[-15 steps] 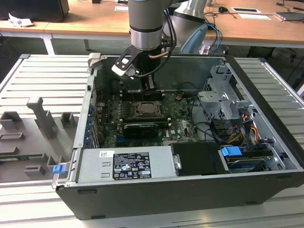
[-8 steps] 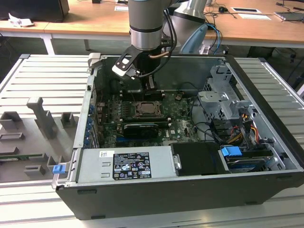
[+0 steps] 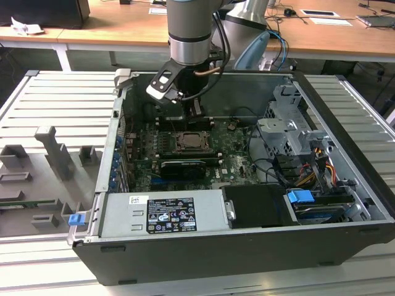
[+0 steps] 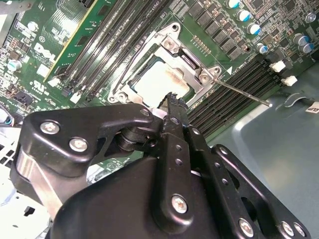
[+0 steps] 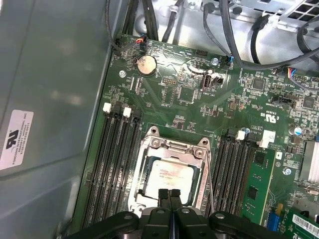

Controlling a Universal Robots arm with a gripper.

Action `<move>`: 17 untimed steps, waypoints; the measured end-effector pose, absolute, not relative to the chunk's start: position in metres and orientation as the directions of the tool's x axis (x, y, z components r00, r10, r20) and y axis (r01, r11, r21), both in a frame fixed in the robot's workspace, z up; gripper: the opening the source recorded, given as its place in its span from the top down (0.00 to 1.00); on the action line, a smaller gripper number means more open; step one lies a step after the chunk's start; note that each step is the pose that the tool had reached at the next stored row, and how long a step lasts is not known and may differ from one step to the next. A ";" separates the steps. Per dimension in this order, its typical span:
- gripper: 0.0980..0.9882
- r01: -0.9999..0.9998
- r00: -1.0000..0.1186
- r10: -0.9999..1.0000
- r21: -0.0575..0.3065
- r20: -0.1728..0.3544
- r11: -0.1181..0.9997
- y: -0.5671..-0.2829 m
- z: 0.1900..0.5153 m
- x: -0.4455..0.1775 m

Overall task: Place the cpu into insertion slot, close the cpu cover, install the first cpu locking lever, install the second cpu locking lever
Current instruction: 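Install the first cpu locking lever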

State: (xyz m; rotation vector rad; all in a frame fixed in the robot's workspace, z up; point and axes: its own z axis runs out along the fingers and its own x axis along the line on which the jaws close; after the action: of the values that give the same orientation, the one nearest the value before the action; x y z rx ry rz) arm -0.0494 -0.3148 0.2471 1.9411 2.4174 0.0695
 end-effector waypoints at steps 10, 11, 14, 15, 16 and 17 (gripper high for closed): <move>0.99 0.966 -0.250 0.968 0.060 -0.004 0.250 -0.315 0.247 -0.049; 0.99 0.966 -0.252 0.968 0.060 -0.004 0.252 -0.315 0.247 -0.049; 0.99 0.964 -0.261 0.965 0.060 -0.004 0.260 -0.315 0.247 -0.049; 0.99 0.962 -0.266 0.964 0.060 -0.004 0.266 -0.315 0.247 -0.049; 0.99 0.961 -0.270 0.963 0.060 -0.004 0.270 -0.315 0.247 -0.049; 0.99 0.961 -0.271 0.962 0.060 -0.004 0.271 -0.315 0.247 -0.049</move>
State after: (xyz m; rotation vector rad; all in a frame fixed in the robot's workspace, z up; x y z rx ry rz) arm -0.0494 -0.3148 0.2471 1.8718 2.4730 0.0713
